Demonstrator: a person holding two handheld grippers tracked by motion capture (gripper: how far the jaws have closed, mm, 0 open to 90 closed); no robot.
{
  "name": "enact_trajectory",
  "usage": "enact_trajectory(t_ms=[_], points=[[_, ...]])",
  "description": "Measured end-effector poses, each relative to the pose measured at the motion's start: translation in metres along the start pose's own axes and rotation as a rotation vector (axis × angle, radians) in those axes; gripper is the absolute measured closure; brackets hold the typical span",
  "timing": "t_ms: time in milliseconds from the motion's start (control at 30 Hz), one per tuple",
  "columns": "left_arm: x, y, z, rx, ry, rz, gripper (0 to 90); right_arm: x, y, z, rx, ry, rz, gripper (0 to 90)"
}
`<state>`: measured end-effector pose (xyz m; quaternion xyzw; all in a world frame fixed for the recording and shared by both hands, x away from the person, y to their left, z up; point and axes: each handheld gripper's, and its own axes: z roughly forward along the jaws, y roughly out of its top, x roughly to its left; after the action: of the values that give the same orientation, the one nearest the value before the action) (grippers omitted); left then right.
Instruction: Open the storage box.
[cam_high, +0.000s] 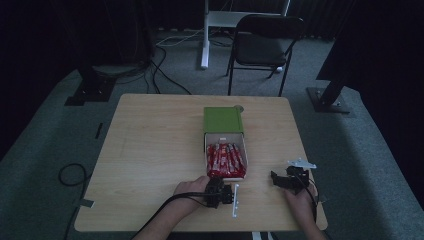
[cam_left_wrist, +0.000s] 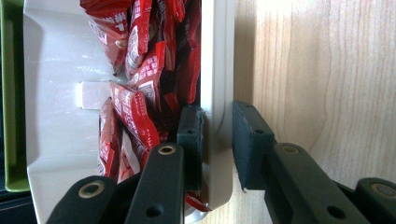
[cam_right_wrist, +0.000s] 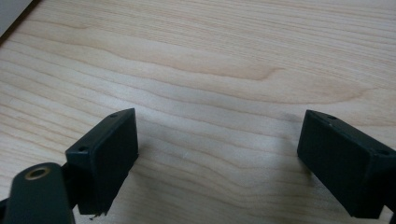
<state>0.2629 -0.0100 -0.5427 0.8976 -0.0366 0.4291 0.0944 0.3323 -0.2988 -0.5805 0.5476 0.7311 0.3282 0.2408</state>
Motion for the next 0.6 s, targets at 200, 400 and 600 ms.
enact_trajectory(t_ms=[200, 400, 600], points=[[0.006, -0.002, -0.005, -0.027, -0.043, -0.018, 72.6, 0.000, 0.000, 0.000, 0.000, 0.000, 0.000, 11.6], [0.010, -0.005, -0.016, -0.090, -0.070, -0.034, 69.5, 0.000, 0.000, 0.000, 0.000, 0.000, 0.000, 11.6], [0.020, -0.005, -0.026, -0.151, -0.095, -0.077, 69.4, 0.000, 0.000, 0.000, 0.000, 0.000, 0.000, 11.6]])
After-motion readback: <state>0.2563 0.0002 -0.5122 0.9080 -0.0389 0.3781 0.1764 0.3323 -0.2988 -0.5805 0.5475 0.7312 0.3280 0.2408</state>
